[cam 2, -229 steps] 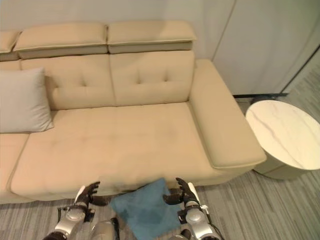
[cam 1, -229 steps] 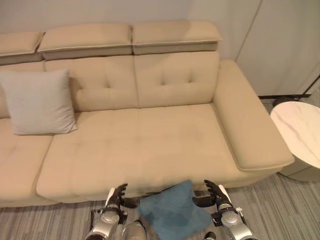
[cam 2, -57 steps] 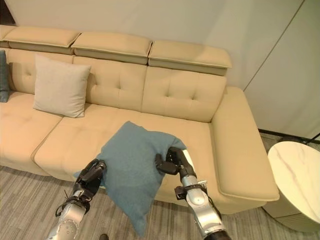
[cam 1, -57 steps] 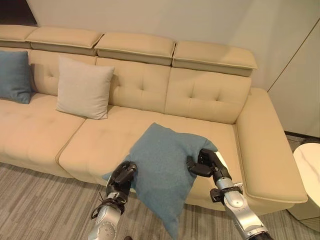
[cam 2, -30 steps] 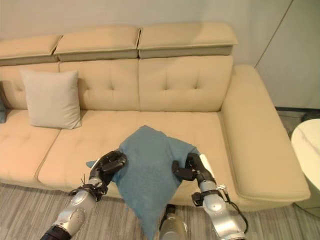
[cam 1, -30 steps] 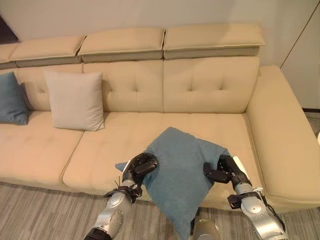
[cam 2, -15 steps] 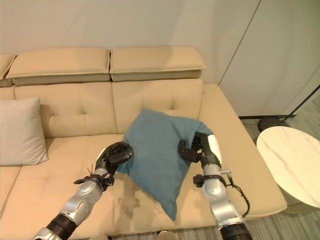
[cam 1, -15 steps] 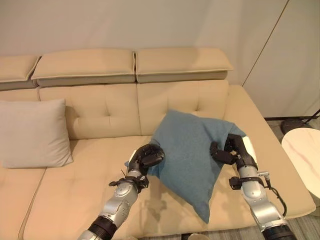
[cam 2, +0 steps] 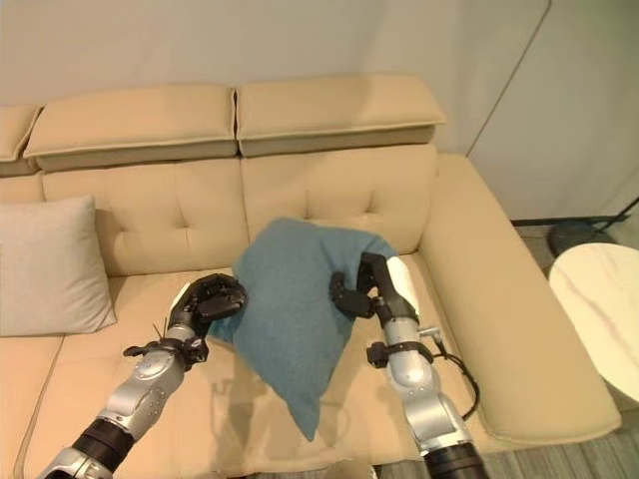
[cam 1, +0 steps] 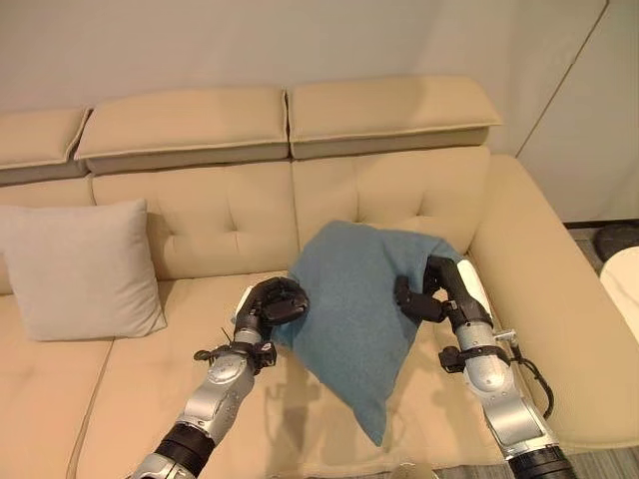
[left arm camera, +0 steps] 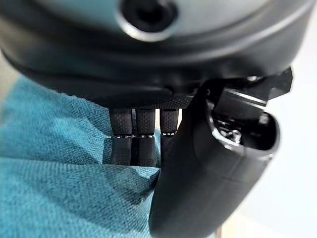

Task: Pick up all the scattered cushions and arrange them neatly on the sofa.

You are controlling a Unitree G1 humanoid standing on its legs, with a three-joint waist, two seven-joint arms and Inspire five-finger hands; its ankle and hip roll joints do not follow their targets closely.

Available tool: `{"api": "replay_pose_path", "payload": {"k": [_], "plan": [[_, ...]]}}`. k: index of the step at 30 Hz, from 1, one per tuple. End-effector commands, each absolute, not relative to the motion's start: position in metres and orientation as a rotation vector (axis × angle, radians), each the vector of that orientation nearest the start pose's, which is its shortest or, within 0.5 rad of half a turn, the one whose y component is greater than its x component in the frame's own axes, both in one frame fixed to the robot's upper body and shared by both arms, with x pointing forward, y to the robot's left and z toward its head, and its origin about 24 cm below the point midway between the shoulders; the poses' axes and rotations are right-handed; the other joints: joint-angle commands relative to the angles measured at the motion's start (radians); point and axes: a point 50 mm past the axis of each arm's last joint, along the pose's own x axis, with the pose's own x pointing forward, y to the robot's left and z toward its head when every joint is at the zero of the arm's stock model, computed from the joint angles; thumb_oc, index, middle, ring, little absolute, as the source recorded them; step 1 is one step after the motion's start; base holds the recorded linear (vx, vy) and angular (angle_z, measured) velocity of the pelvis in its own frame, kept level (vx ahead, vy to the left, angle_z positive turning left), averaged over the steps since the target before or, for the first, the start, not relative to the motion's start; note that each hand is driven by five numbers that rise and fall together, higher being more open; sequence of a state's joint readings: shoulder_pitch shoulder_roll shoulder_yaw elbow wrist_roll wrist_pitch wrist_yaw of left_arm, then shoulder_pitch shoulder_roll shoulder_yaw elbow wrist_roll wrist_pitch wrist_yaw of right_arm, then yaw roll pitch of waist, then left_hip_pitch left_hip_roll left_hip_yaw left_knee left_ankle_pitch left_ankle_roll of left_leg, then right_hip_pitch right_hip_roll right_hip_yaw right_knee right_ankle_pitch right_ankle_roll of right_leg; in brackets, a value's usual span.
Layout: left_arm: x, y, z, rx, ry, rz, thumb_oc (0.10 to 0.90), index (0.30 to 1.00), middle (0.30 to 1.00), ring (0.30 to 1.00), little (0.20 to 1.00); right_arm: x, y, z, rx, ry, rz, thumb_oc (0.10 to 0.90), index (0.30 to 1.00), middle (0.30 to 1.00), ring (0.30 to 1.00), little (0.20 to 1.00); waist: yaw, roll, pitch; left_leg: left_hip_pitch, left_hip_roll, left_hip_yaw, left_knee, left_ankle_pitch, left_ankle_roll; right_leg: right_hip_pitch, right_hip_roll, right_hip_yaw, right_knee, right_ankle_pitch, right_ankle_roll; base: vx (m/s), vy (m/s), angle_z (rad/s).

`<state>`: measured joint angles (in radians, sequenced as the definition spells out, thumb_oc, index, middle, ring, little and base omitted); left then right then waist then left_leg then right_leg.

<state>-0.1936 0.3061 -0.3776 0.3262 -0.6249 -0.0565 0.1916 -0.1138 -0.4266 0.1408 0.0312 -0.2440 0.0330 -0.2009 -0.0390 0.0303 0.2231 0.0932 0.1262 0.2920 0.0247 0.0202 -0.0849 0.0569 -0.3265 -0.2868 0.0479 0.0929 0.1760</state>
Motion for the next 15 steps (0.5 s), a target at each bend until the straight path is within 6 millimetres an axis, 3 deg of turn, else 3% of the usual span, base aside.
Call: {"api": "replay_pose_path", "payload": {"k": [1, 4, 6, 8, 9, 11, 12, 15], "plan": [[0.302, 0.053, 0.122, -0.297, -0.256, -0.437, 0.400, 0.300, 0.300, 0.300, 0.300, 0.292, -0.148, 0.178, -0.617, -0.639, 0.006, 0.400, 0.300, 0.300, 0.300, 0.300, 0.004, -0.014, -0.169, -0.064, 0.042, -0.015, 0.083, -0.128, 0.017, 0.016, 0.012, -0.026, 0.025, -0.108, 0.014, 0.14, -0.176, -0.09], [0.309, 0.046, 0.135, -0.247, -0.299, -0.444, 0.400, 0.300, 0.300, 0.300, 0.300, 0.303, -0.144, 0.196, -0.653, -0.688, -0.006, 0.400, 0.300, 0.300, 0.300, 0.300, 0.015, -0.016, -0.180, -0.063, 0.054, -0.035, 0.051, -0.105, 0.002, 0.043, 0.041, -0.060, -0.022, -0.114, 0.009, 0.12, -0.139, -0.03], [0.310, 0.046, 0.135, -0.247, -0.302, -0.443, 0.400, 0.300, 0.300, 0.300, 0.300, 0.303, -0.144, 0.196, -0.653, -0.691, -0.006, 0.400, 0.300, 0.300, 0.300, 0.300, 0.012, -0.015, -0.178, -0.063, 0.055, -0.037, 0.049, -0.104, 0.001, 0.045, 0.042, -0.062, -0.024, -0.113, 0.008, 0.04, -0.055, 0.08], [0.322, 0.035, 0.159, -0.220, -0.367, -0.443, 0.400, 0.300, 0.300, 0.300, 0.300, 0.324, -0.139, 0.220, -0.712, -0.730, -0.022, 0.400, 0.300, 0.300, 0.300, 0.300, 0.020, -0.018, -0.181, -0.075, 0.065, -0.047, 0.016, -0.076, -0.017, 0.045, 0.058, -0.084, -0.050, -0.114, 0.007, 0.04, -0.102, 0.07], [0.331, 0.030, 0.178, -0.155, -0.424, -0.437, 0.400, 0.300, 0.300, 0.300, 0.300, 0.336, -0.137, 0.248, -0.796, -0.782, -0.051, 0.400, 0.300, 0.300, 0.300, 0.300, 0.023, -0.021, -0.171, -0.094, 0.071, -0.049, -0.002, -0.059, -0.026, 0.032, 0.064, -0.093, -0.061, -0.109, 0.010, -0.06, -0.051, 0.10], [0.339, 0.024, 0.210, -0.101, -0.529, -0.419, 0.400, 0.300, 0.300, 0.300, 0.300, 0.345, -0.132, 0.281, -0.844, -0.863, -0.103, 0.400, 0.300, 0.300, 0.300, 0.300, 0.023, -0.019, -0.147, -0.132, 0.076, -0.053, -0.011, -0.042, -0.035, -0.006, 0.065, -0.090, -0.066, -0.101, 0.014, -0.13, -0.014, 0.15], [0.340, 0.024, 0.212, -0.101, -0.536, -0.417, 0.400, 0.300, 0.300, 0.300, 0.300, 0.345, -0.131, 0.283, -0.845, -0.870, -0.104, 0.400, 0.300, 0.300, 0.300, 0.300, 0.022, -0.016, -0.144, -0.138, 0.077, -0.053, -0.010, -0.042, -0.034, -0.011, 0.065, -0.090, -0.064, -0.101, 0.013, -0.13, 0.005, 0.16], [0.343, 0.017, 0.249, -0.079, -0.657, -0.373, 0.400, 0.300, 0.300, 0.300, 0.300, 0.350, -0.125, 0.320, -0.873, -0.950, -0.183, 0.400, 0.300, 0.300, 0.300, 0.300, 0.024, -0.016, -0.107, -0.214, 0.084, -0.060, -0.015, -0.022, -0.044, -0.092, 0.061, -0.086, -0.069, -0.087, 0.018, -0.18, 0.018, 0.09]]}}
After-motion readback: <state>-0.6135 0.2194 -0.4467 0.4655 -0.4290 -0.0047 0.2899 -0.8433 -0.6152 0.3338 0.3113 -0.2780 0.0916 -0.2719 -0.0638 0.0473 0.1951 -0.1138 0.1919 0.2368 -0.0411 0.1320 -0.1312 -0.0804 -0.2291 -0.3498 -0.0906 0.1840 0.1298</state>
